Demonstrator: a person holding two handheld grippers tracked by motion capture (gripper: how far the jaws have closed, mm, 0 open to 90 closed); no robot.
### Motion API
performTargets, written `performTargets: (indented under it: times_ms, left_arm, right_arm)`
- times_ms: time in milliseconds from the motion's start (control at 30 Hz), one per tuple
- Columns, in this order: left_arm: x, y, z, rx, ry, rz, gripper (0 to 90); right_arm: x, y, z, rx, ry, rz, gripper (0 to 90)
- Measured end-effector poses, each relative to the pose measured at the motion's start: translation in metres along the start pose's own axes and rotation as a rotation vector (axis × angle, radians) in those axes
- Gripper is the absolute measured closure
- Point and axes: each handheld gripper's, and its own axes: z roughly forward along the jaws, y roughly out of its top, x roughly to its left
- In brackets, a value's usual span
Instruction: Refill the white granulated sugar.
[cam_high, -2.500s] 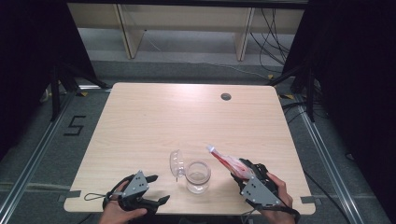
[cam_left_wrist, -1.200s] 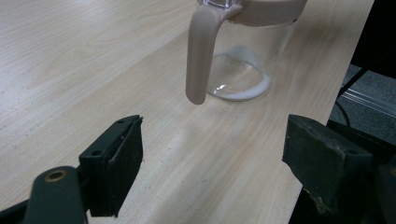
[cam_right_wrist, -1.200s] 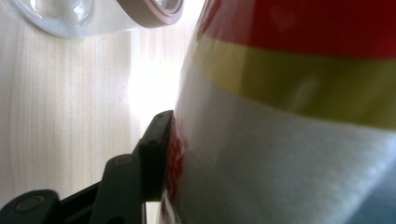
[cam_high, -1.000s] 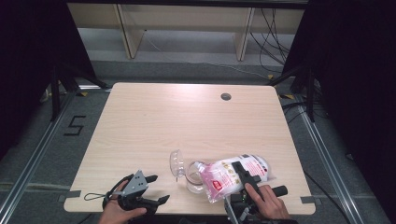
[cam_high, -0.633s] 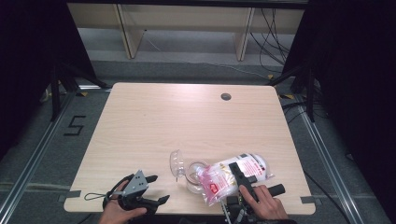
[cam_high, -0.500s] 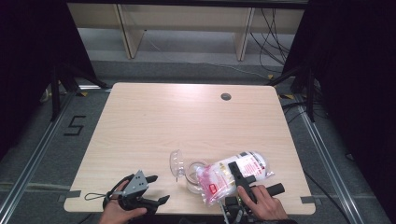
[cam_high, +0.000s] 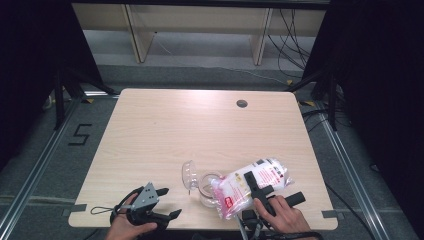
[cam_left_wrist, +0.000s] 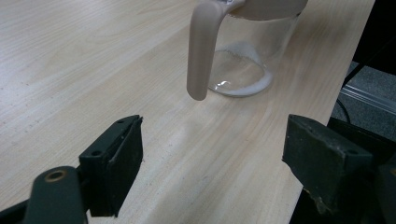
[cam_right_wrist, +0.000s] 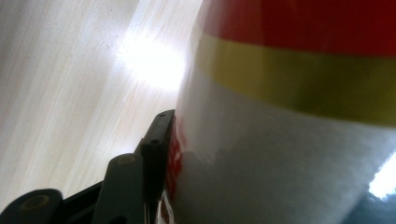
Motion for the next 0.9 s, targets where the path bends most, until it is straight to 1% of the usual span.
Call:
performTargets:
  times_ms: [33,67,100,167,200,233,267,300,367,400,467,500,533,567,600,667,700,733,767,800,833,867,900]
  left_arm:
    - [0.0,0.0,0.0001,0.0,0.0,-0.001,19.8]
    - [-0.0004,-0.0001,0.0003,-0.004,-0.003,-0.006,19.8]
    - [-0.0006,-0.0001,0.0005,-0.005,0.0,-0.006,19.8]
    - [-0.0001,0.0001,0.0001,0.0,-0.002,-0.001,19.8]
    - [0.0,0.0,0.0004,-0.003,-0.002,0.0,19.8]
    - [0.0002,0.0001,0.0003,-0.001,-0.002,0.001,19.8]
    - [0.0,0.0001,0.0,0.0,0.0,0.0,19.8]
    - [0.0,0.0,0.0001,-0.001,0.001,-0.002,19.8]
    - [-0.0004,-0.0001,0.0004,-0.004,-0.004,-0.006,19.8]
    - [-0.0001,0.0,0.0002,-0.002,-0.001,-0.003,19.8]
    - [-0.0004,0.0,0.0003,-0.006,-0.003,-0.007,19.8]
    - [-0.0003,0.0001,0.0001,-0.006,-0.002,-0.006,19.8]
    - [0.0005,0.0004,-0.0004,-0.003,-0.004,-0.001,19.8]
    - [0.0005,0.0003,-0.0007,-0.007,0.0,0.0,19.8]
    - [0.0005,0.0004,-0.0008,-0.01,0.001,-0.001,19.8]
    - [0.0003,0.0004,-0.001,-0.008,0.005,-0.002,19.8]
    - [0.0006,0.0002,-0.0004,-0.01,-0.001,-0.002,19.8]
    - [0.0005,0.0,0.0,-0.01,-0.003,-0.002,19.8]
    - [0.0003,0.0001,-0.0003,-0.002,-0.006,-0.005,19.8]
    - [-0.0002,-0.0001,0.0,-0.007,-0.002,-0.006,19.8]
    - [0.0,-0.0001,-0.0001,-0.006,-0.002,-0.005,19.8]
    - [0.0002,0.0,-0.0001,-0.004,-0.005,-0.006,19.8]
    - [0.0004,0.0001,-0.0002,-0.002,-0.007,-0.007,19.8]
  right_arm:
    - [-0.0022,-0.0006,-0.0006,0.011,0.001,-0.032,50.8]
    - [-0.0006,-0.0003,0.0001,0.001,0.0,-0.004,50.8]
    - [0.0001,-0.0007,0.0004,0.003,0.003,0.002,50.8]
    - [-0.0005,-0.0011,0.0011,0.015,-0.008,-0.038,51.0]
    - [0.0007,-0.0017,0.0005,0.033,-0.007,-0.027,51.0]
    - [0.0026,-0.0026,0.0007,0.034,-0.008,0.006,51.0]
    - [-0.003,-0.0031,0.0016,0.019,-0.007,-0.059,51.1]
    - [-0.0036,-0.0036,0.0014,0.026,-0.008,-0.072,51.1]
    - [-0.0021,-0.0037,0.001,0.035,-0.008,-0.062,51.2]
    - [-0.0022,-0.0037,0.001,0.032,-0.008,-0.065,51.2]
    - [-0.0033,-0.0036,0.0007,0.025,-0.009,-0.077,51.3]
    - [-0.0053,-0.0038,0.0014,0.019,-0.013,-0.105,51.3]
    - [-0.0057,-0.0036,0.0022,0.012,-0.018,-0.109,51.4]
    - [-0.0056,-0.0036,0.0021,0.012,-0.014,-0.106,51.5]
    - [-0.005,-0.0035,0.0024,0.007,-0.011,-0.091,51.5]
    - [-0.0042,-0.0035,0.0025,0.001,-0.016,-0.092,51.7]
    - [-0.004,-0.0036,0.0023,0.001,-0.014,-0.087,51.7]
    - [-0.0057,-0.0041,0.0021,0.004,-0.014,-0.108,51.8]
    - [-0.0061,-0.0041,0.0019,0.006,-0.014,-0.119,51.8]
    - [-0.0069,-0.0041,0.0014,0.013,-0.016,-0.134,51.9]
    - [-0.0071,-0.0044,0.0016,0.013,-0.014,-0.129,52.0]
    - [-0.0052,-0.0041,0.0009,0.018,-0.006,-0.092,52.0]
    - [-0.0052,-0.0043,0.001,0.017,-0.006,-0.095,52.1]
